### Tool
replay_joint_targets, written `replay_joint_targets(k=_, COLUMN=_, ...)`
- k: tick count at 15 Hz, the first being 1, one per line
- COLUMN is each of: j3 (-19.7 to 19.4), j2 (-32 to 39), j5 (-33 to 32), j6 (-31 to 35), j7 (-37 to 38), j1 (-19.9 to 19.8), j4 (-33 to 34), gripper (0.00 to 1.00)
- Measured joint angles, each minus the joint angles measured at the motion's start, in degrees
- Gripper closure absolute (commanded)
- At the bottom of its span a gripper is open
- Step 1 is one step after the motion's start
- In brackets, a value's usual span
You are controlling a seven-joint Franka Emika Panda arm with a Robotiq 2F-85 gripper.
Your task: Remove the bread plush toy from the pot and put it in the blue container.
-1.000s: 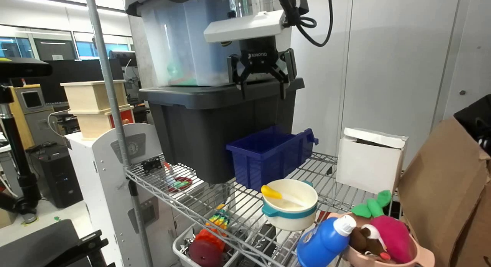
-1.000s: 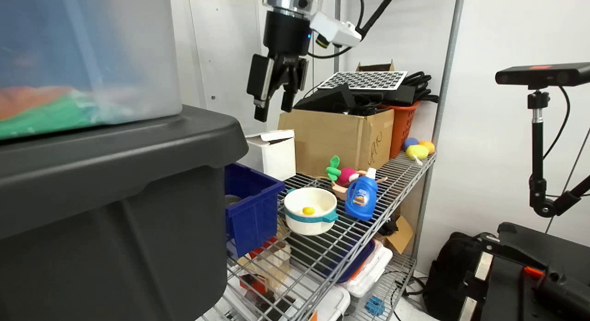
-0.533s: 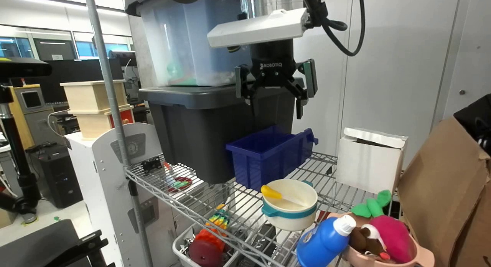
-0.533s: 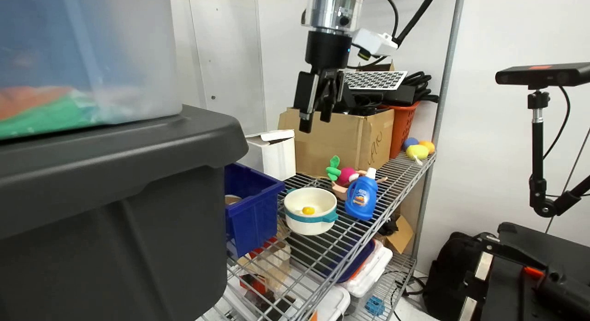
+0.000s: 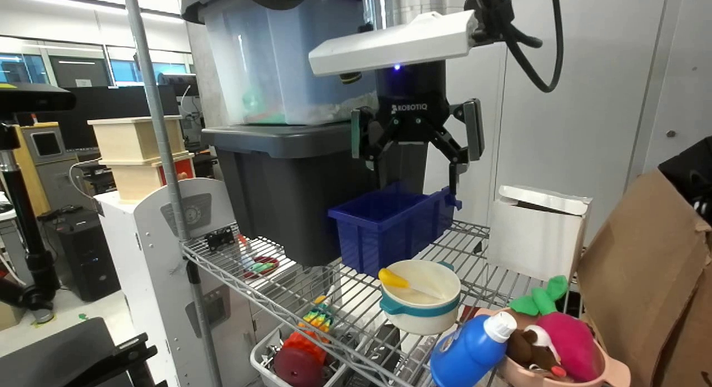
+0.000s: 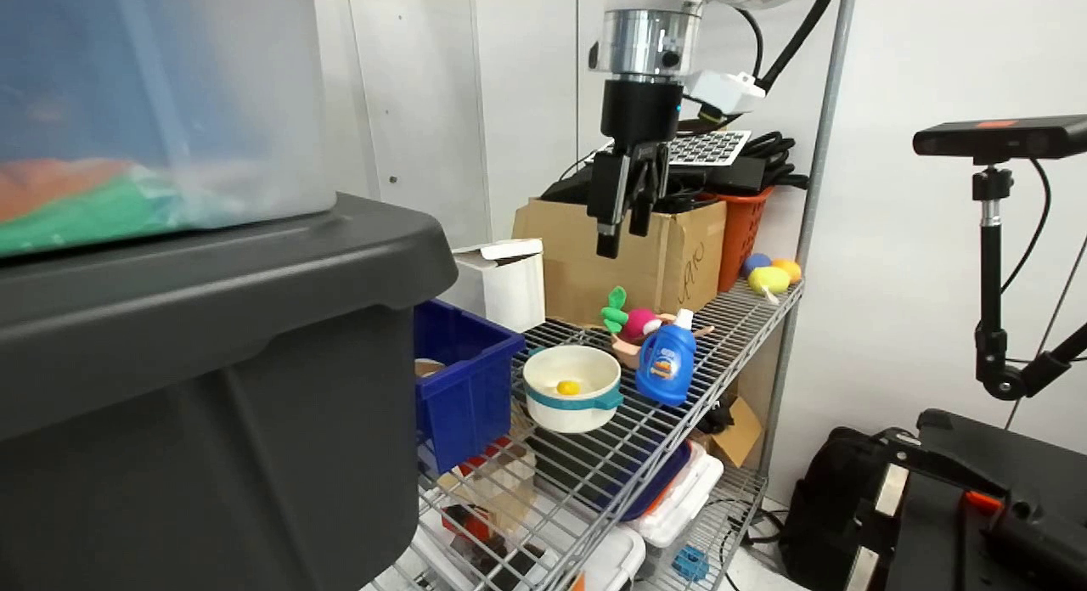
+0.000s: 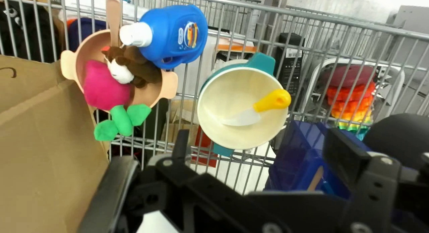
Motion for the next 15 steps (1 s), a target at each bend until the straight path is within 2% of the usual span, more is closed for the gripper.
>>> replay_joint_targets(k=6, j3=-2.62, j2=-0.07, j5=-0.87, j6=-2.07, j7=-0.23, j1=-0.69, j4=-1.47, gripper=0.0)
replay_joint_targets(k=15, j3=-4.32, j2=0.46, j5=-0.87, j6=-4.22, j7=-1.26, j1=-4.66, j4=-2.11, gripper=0.0)
